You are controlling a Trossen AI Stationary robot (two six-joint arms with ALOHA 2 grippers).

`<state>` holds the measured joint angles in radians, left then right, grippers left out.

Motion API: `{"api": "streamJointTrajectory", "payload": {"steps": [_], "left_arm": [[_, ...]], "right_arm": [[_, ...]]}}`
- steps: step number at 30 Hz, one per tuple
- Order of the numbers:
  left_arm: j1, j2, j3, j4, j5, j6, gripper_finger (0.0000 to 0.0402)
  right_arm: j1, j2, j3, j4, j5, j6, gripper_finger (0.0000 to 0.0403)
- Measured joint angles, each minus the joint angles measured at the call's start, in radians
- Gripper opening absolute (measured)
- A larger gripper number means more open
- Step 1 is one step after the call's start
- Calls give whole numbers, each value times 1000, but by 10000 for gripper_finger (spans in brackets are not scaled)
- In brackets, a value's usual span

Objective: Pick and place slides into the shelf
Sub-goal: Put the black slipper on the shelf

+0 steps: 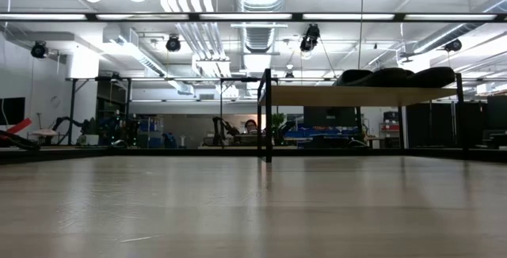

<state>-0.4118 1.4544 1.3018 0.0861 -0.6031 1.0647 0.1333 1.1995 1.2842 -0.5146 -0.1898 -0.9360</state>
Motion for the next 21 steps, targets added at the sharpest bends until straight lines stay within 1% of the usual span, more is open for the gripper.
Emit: {"api": "streamJointTrajectory", "payload": {"steps": [5,8,11,13,15,17,21], "left_arm": [[0,0,0,1,0,-1,0],[0,0,1,1,-1,-2,0],[-1,-4,2,2,-8,-14,0],[-1,-14,2,-1,-30,-31,0],[-1,-28,2,-4,-73,-50,4],[0,-42,1,-19,-123,-74,17],[-6,-86,0,-64,-201,-122,62]], "right_arm": [[2,0,-1,-14,-6,-40,35],[2,0,-4,-11,-5,-58,31],[2,-1,-4,-2,4,-30,30],[6,-1,-4,15,51,1,30],[17,-3,-4,33,127,27,30],[26,-4,-1,40,186,51,30],[44,-5,0,40,240,80,30]]}}
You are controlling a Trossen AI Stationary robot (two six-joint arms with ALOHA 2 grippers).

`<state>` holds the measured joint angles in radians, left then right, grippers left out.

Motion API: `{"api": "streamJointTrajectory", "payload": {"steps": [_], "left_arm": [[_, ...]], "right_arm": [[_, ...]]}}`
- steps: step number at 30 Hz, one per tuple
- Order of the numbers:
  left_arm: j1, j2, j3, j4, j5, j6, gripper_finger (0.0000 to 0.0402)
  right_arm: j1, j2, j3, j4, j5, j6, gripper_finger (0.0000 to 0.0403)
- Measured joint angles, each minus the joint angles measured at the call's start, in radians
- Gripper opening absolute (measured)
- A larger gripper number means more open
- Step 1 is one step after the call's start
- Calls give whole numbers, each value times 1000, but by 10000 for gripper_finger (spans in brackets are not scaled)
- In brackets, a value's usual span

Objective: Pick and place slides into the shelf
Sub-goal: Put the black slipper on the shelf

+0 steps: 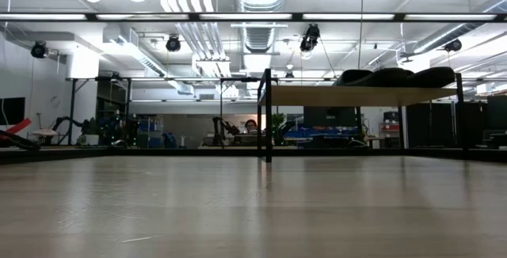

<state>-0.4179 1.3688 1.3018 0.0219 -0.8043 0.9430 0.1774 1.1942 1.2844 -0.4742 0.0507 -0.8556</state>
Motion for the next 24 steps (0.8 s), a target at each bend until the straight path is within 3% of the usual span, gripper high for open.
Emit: {"api": "streamJointTrajectory", "payload": {"steps": [6,11,13,19,24], "left_arm": [[-3,-46,0,-12,-106,-50,149],[-32,-77,3,-21,-316,-47,199],[-39,-80,3,-50,-357,-49,207],[-32,-51,2,-207,-357,-75,210],[-7,6,13,-221,-361,-83,211]], "right_arm": [[15,-8,0,-20,95,48,29],[23,-9,-4,-64,352,105,29],[26,-12,-4,-61,433,126,29],[29,-11,-3,-74,438,168,29],[30,-13,-3,-71,483,168,29]]}}
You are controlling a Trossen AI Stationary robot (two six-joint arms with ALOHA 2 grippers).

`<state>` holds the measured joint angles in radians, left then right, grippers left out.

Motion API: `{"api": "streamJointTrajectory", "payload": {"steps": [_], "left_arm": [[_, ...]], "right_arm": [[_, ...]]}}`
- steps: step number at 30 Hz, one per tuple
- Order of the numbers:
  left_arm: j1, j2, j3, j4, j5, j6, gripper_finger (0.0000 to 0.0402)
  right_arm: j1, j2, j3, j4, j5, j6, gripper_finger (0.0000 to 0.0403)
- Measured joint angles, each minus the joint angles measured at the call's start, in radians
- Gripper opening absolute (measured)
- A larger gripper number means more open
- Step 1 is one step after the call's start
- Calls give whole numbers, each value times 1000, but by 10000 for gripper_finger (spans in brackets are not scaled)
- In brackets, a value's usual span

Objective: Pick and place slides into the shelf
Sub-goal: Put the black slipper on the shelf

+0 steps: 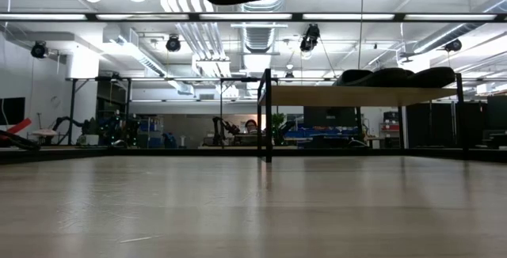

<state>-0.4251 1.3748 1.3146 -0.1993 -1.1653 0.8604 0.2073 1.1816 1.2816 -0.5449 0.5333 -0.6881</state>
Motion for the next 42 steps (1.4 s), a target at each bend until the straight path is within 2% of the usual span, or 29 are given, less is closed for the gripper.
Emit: {"api": "streamJointTrajectory", "payload": {"steps": [9,15,28,32,37,42], "left_arm": [[70,12,6,-37,-18,-68,210],[135,13,8,-101,63,-121,210],[245,72,12,-106,139,-105,205],[251,95,16,-79,143,-45,157],[251,93,16,-45,162,17,39],[250,83,10,-36,190,21,35]], "right_arm": [[0,0,0,2,12,-1,28],[0,0,0,2,11,-1,28],[0,1,0,2,6,-26,28],[0,9,-1,1,4,-23,28],[0,11,1,3,10,-28,28],[5,2,1,7,5,-11,72]]}}
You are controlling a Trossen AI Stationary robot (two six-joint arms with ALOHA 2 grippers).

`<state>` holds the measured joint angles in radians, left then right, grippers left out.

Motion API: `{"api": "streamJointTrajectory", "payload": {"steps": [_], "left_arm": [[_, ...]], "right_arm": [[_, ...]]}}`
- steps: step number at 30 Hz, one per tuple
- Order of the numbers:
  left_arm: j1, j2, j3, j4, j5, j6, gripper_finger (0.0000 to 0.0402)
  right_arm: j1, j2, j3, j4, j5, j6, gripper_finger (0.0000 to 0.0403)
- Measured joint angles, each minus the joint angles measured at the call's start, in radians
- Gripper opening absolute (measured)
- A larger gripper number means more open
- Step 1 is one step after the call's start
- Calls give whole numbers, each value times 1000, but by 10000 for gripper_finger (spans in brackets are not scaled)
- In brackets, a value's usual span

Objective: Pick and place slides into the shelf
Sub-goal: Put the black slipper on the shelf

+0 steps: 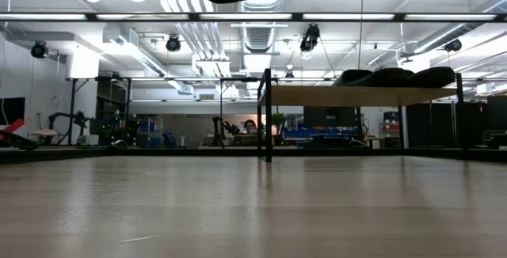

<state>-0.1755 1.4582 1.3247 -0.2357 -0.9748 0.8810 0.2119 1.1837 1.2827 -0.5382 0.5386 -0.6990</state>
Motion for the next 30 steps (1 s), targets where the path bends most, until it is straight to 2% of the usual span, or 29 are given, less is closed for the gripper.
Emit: {"api": "streamJointTrajectory", "payload": {"steps": [5,12,19,22,30], "left_arm": [[-6,0,-22,8,77,17,35],[-6,-2,-45,15,118,72,35],[-14,-2,-64,130,188,166,35],[-12,-2,-67,154,244,178,35],[-13,-2,-68,162,295,182,35]], "right_arm": [[35,-52,0,-50,-29,12,115],[78,-151,0,-57,-232,14,134],[76,-139,-2,-57,-223,-34,127],[76,-113,-2,-54,-221,-70,128],[61,-31,42,-46,-191,-118,136]]}}
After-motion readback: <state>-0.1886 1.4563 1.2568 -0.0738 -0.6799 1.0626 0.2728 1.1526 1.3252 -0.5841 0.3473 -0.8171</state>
